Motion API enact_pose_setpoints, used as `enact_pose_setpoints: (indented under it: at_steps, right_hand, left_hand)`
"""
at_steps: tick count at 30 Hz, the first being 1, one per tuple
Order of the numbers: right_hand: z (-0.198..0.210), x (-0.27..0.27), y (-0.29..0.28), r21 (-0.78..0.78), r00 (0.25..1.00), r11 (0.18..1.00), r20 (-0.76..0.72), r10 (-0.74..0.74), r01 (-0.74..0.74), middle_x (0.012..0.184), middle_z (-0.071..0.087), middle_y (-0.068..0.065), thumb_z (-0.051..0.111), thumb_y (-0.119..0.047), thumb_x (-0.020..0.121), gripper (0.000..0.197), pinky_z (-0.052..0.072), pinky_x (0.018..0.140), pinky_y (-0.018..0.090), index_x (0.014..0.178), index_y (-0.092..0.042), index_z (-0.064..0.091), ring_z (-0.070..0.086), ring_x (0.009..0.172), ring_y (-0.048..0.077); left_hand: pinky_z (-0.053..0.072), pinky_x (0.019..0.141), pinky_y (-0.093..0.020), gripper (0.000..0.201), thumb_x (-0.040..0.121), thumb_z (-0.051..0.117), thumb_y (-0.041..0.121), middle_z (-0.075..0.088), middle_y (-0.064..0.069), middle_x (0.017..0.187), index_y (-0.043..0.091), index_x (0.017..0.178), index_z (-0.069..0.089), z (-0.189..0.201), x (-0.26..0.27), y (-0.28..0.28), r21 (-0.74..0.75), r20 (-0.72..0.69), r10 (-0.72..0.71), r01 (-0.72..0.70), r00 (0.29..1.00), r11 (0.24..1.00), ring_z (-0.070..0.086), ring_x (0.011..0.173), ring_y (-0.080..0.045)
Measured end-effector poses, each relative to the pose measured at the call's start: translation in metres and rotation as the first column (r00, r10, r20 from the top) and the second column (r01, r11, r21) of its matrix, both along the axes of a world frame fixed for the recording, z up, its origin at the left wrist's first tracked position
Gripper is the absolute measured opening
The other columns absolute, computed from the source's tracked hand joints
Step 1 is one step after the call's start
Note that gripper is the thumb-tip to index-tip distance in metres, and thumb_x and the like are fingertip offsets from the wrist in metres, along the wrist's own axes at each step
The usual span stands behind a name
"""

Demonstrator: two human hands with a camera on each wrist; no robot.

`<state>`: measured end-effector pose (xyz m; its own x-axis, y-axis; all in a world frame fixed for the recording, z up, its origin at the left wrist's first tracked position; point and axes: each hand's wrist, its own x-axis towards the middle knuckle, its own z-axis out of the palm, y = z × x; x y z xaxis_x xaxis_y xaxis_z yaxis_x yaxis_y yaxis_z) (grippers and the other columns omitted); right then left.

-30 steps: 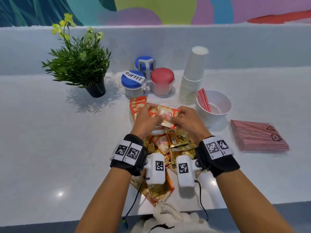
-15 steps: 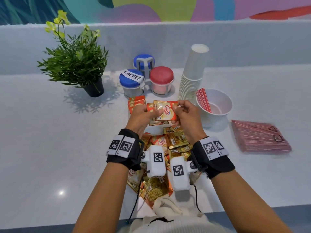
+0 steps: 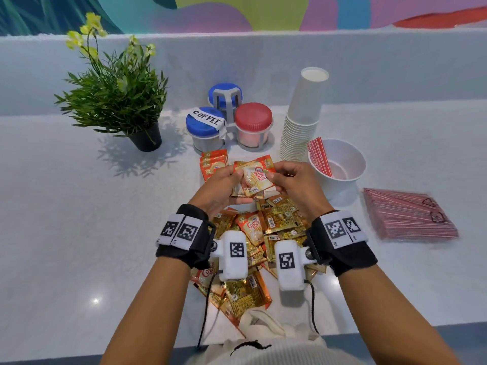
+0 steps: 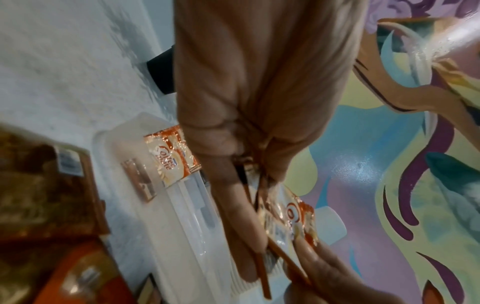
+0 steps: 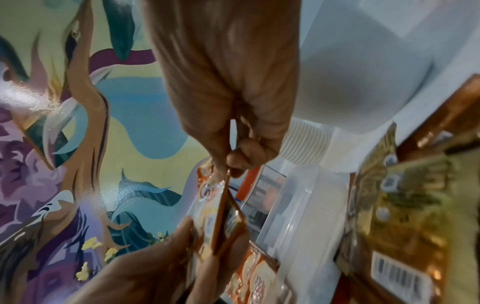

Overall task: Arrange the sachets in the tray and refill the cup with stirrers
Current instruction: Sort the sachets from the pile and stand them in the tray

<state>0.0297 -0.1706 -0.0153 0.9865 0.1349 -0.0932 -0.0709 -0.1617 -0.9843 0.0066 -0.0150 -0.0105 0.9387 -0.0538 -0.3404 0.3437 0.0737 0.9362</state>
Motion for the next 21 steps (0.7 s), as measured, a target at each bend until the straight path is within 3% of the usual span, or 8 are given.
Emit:
enact_pose_setpoints:
  at_steps: [3,6,11,13,17,21]
  right_hand:
    - [0.005,0.003,-0.005,-0.136,0.996,0.987,0.026,0.085,-0.081,0.058,0.055,-0.004,0.066,-0.003,0.082,0.01,0.039,0.051,0.017,0.091,-0.002,0.07,0.043,0.048,0.004]
    - [0.01,0.004,-0.008,-0.301,0.98,0.94,0.065,0.186,-0.159,0.067,0.062,0.002,0.067,-0.004,0.081,0.01,0.044,0.055,0.016,0.09,-0.001,0.071,0.051,0.055,0.004]
    - [0.016,0.006,-0.005,-0.484,0.952,0.853,0.118,0.283,-0.194,0.075,0.064,0.004,0.069,-0.004,0.078,0.014,0.041,0.05,0.003,0.092,-0.002,0.073,0.052,0.058,0.003]
    - [0.014,0.006,0.0,-0.472,0.955,0.874,0.191,0.228,-0.114,0.071,0.061,0.004,0.072,-0.005,0.076,0.013,0.04,0.05,0.006,0.089,-0.003,0.073,0.05,0.057,0.006]
    - [0.007,0.006,0.009,-0.337,0.966,0.941,0.251,0.055,0.034,0.07,0.058,0.004,0.072,-0.005,0.076,0.011,0.04,0.052,0.008,0.085,-0.003,0.067,0.047,0.057,0.005]
    - [0.002,0.005,0.016,-0.215,0.981,0.974,0.192,-0.031,0.073,0.07,0.056,0.001,0.072,-0.004,0.076,0.013,0.046,0.062,0.023,0.084,-0.009,0.063,0.05,0.064,0.01]
  left_hand:
    - [0.057,0.057,-0.018,0.015,0.098,0.044,0.021,0.056,0.0,0.081,0.018,0.092,0.057,0.0,-0.004,-0.001,0.068,0.014,-0.085,0.084,0.996,0.994,0.059,0.073,-0.007]
    - [0.056,0.057,-0.016,0.007,0.094,0.051,0.018,0.061,0.002,0.078,0.016,0.099,0.057,-0.001,-0.006,-0.003,0.144,0.015,-0.157,0.153,0.988,0.978,0.063,0.058,0.0]
    - [0.055,0.062,-0.017,0.021,0.091,0.056,0.01,0.065,-0.001,0.087,0.014,0.112,0.053,-0.003,-0.005,-0.006,0.242,0.014,-0.225,0.215,0.974,0.946,0.065,0.066,-0.005]
    - [0.056,0.062,-0.018,0.024,0.092,0.054,0.007,0.064,-0.005,0.095,0.014,0.115,0.052,-0.004,-0.005,-0.007,0.258,0.038,-0.205,0.189,0.978,0.948,0.065,0.075,-0.011]
    - [0.051,0.058,-0.015,0.026,0.095,0.048,0.008,0.062,-0.004,0.097,0.01,0.121,0.051,-0.005,-0.006,-0.007,0.313,0.086,-0.157,0.123,0.984,0.942,0.062,0.075,-0.009]
    - [0.054,0.058,-0.015,0.03,0.097,0.044,0.007,0.061,-0.003,0.103,0.013,0.127,0.047,-0.009,-0.006,-0.005,0.271,0.104,-0.078,0.047,0.992,0.961,0.062,0.077,-0.007]
